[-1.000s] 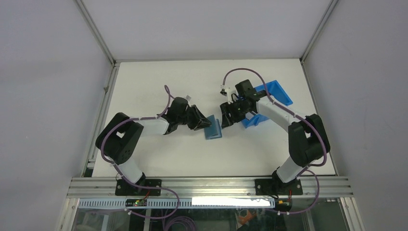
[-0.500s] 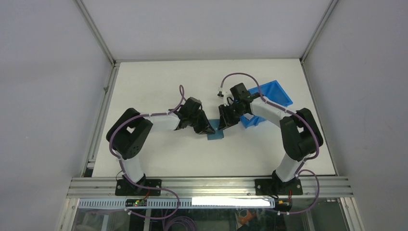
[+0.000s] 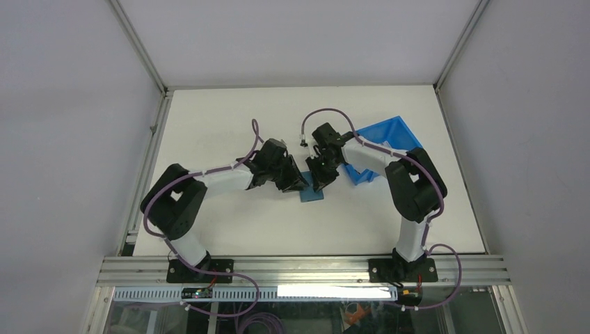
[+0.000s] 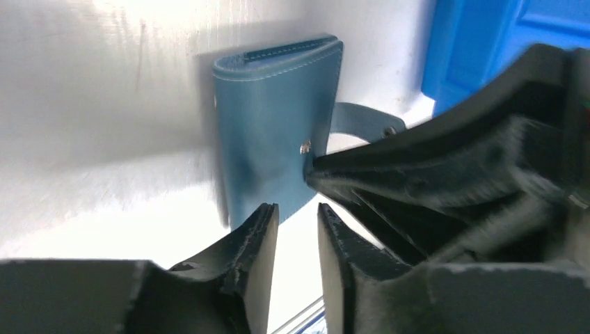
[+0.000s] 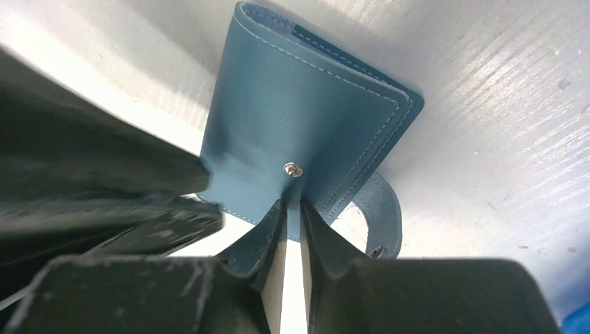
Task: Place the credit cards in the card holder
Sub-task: Close the card holder at the center of the board.
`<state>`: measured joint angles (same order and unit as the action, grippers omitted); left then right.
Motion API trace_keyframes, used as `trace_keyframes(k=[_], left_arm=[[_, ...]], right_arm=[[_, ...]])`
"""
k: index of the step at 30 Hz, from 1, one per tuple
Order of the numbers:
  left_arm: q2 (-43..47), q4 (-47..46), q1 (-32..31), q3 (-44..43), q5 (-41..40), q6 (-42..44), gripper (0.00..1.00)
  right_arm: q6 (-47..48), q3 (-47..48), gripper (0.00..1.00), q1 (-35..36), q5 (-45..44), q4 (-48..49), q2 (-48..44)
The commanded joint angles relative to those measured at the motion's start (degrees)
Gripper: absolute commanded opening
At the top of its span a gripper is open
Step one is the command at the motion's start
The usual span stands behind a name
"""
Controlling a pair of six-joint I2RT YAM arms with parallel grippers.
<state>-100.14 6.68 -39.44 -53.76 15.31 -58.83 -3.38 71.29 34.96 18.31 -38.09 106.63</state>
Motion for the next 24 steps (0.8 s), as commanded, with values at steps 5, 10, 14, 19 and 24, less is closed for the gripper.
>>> trace_keyframes(k=[5,10,14,19,24], left_arm=[[9.58,2.28,0.62,2.84,-5.82,1.85,0.45],[3.84,2.23,0.77,1.79,-3.46,0.57,0.35],[2.15,4.29,0.77,1.76,-4.66,0.86,0.37],[2.82,0.43,0.77,3.90,-2.96,0.60,0.43],[1.40,-6.21,0.77,5.68,-0.28,-1.97,0.50]], right_arm=[[7.88,1.81,0.18,0.29,-1.90,-1.63,-1.79],[9.86,1.85,0.22,-0.68,2.22,-2.74,-4.52],[10.09,1.30,0.25,-1.56,2.70,-2.65,-4.85],[9.88,1.86,0.25,-2.31,1.77,-2.89,-3.40],[9.79,2.92,0.25,-2.35,2.08,-3.81,-1.70]])
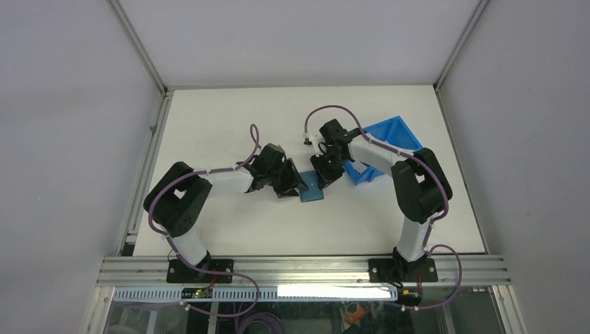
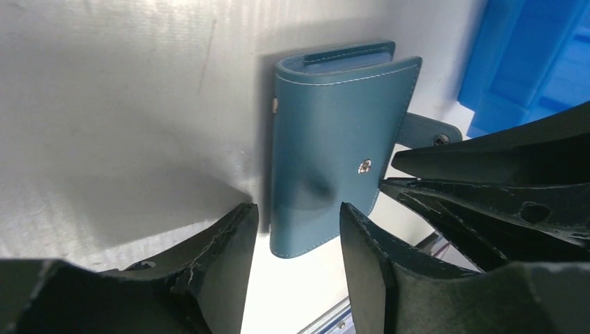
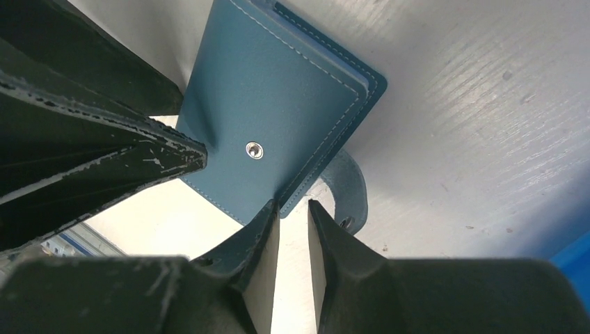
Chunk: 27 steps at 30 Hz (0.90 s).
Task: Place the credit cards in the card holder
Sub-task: Close the card holder at the center of the board.
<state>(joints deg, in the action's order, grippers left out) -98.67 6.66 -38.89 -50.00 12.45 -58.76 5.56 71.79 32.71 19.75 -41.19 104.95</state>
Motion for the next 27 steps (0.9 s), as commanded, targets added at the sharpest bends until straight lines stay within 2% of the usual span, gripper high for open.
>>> trace_keyframes(k=[1,6,9,20,24,27], left_arm=[[-0.37,-7.81,0.22,2.45,2.99,-2.54,0.51],[-1.93,-11.80,0.22,3.73,4.13,-4.39,0.52],[-3.39,-12.77,0.24,3.77,4.56,-5.83,0.49],[-4.43,-11.90,0.11,4.51,3.88,-8.22,0.23],[-3.78,-11.10,-0.57,4.98,2.48,-9.05,0.18],[-3.55,-9.85,-1.10,4.70,1.63,-9.43,0.15]], right_arm=[[0.87,2.46,0.25,-0.10,0.64,-0.81,0.07],[1.48,2.12,0.26,-0.10,1.39,-0.91,-0.73],[1.81,1.88,0.27,-0.18,2.35,-0.99,-1.25],[3.69,2.56,0.28,-1.21,7.39,-2.34,-4.72],[5.55,3.03,0.29,-3.27,13.05,-3.68,-8.28],[5.42,1.61,0.35,-4.09,11.62,-2.63,-11.35]])
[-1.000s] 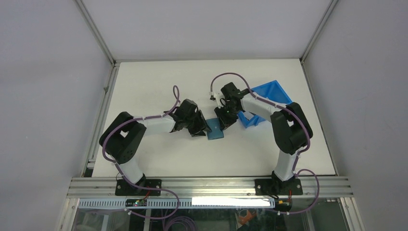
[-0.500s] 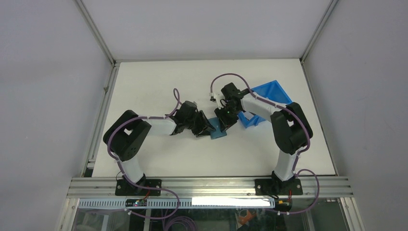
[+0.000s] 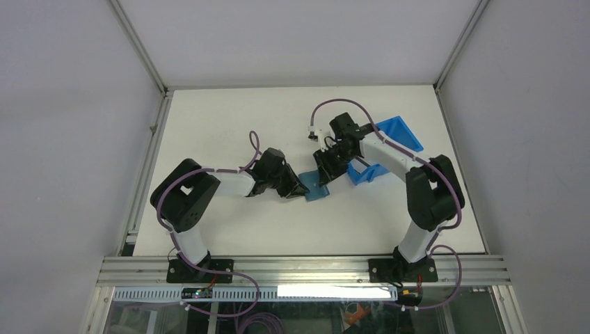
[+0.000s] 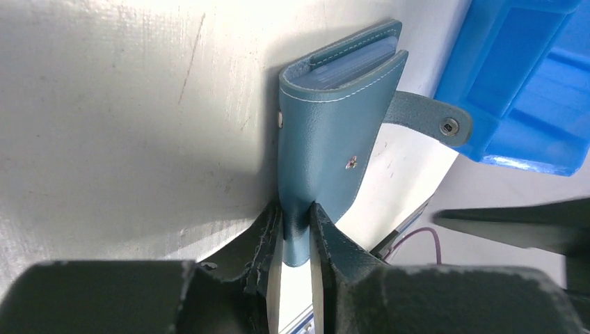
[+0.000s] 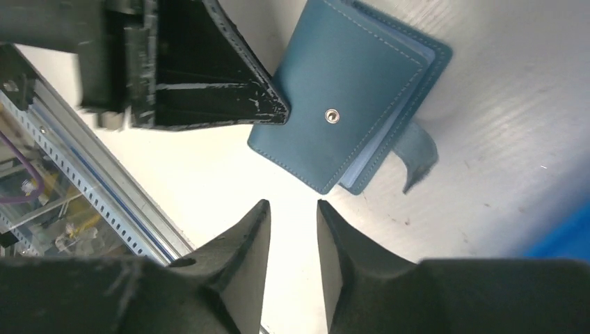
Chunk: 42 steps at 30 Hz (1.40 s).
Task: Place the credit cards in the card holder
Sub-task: Close the card holder at the center of the board.
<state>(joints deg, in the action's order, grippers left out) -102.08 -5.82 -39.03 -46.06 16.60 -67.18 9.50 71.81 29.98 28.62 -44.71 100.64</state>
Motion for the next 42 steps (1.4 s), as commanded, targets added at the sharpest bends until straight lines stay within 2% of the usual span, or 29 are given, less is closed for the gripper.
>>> trace_keyframes(k=[1,4,6,14,24,33,36,42], left_arm=[[-0.07,3.11,-1.11,0.60,-2.84,-1.14,0.13],[0.40,4.81,-1.69,0.12,-4.09,-1.73,0.13],[0.76,5.51,-1.99,-0.19,-4.89,-2.13,0.13],[0.51,9.16,-3.70,-2.20,-6.34,-3.02,0.12],[0.65,9.43,-4.08,-2.02,-6.79,-3.22,0.11],[0.65,9.43,-4.16,-2.01,-6.93,-3.22,0.11],[0.66,9.46,-4.21,-2.14,-6.93,-3.22,0.11],[1.20,9.37,-4.36,-2.60,-6.90,-3.53,0.11]], right_arm=[[0.87,0.73,0.38,-1.41,0.34,1.91,-7.76],[-1.09,-0.76,0.46,-1.75,-9.36,4.32,-7.95],[-1.98,-0.41,0.47,-2.50,-12.55,4.70,-6.70],[-3.07,3.18,0.44,-2.85,-15.11,3.28,-1.17],[-3.96,4.94,0.30,-2.86,-13.46,2.47,1.42],[-3.96,4.55,0.10,-2.85,-12.81,2.42,1.21],[-4.00,4.54,0.00,-2.86,-12.12,2.34,1.23],[-4.55,3.57,0.00,-2.99,-6.17,2.76,0.30]])
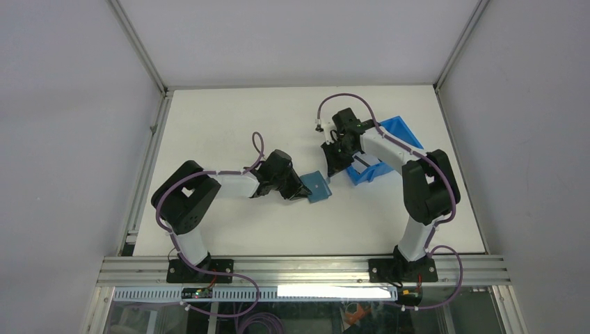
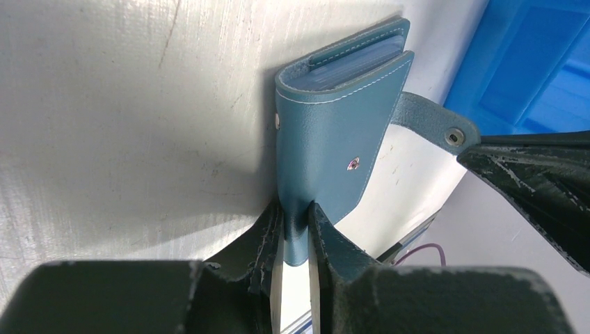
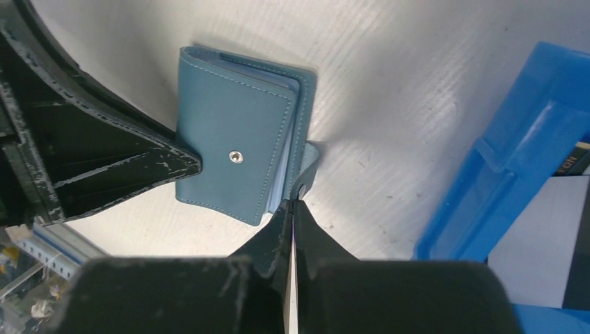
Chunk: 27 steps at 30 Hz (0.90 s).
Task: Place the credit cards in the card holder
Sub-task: Close the card holder at the center of the board.
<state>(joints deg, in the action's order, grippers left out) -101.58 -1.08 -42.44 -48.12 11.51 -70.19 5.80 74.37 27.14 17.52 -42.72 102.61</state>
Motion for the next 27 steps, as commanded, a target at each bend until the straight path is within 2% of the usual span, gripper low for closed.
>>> trace_keyframes(k=[1,7,27], left_arm=[[0.68,4.54,-1.11,-0.71,-1.79,-0.55,0.11],[0.51,3.95,-1.66,-1.66,-1.54,-1.08,0.10],[-0.80,1.26,-2.09,-1.53,-1.03,-3.20,0.10]], right_arm=[[-0.82,0.77,0.00,-0.08,5.50,0.88,-1.62],[0.18,0.16,0.00,0.19,7.96,0.34,-1.07],[1.91,0.14,0.00,5.87,6.48,-1.82,3.08]])
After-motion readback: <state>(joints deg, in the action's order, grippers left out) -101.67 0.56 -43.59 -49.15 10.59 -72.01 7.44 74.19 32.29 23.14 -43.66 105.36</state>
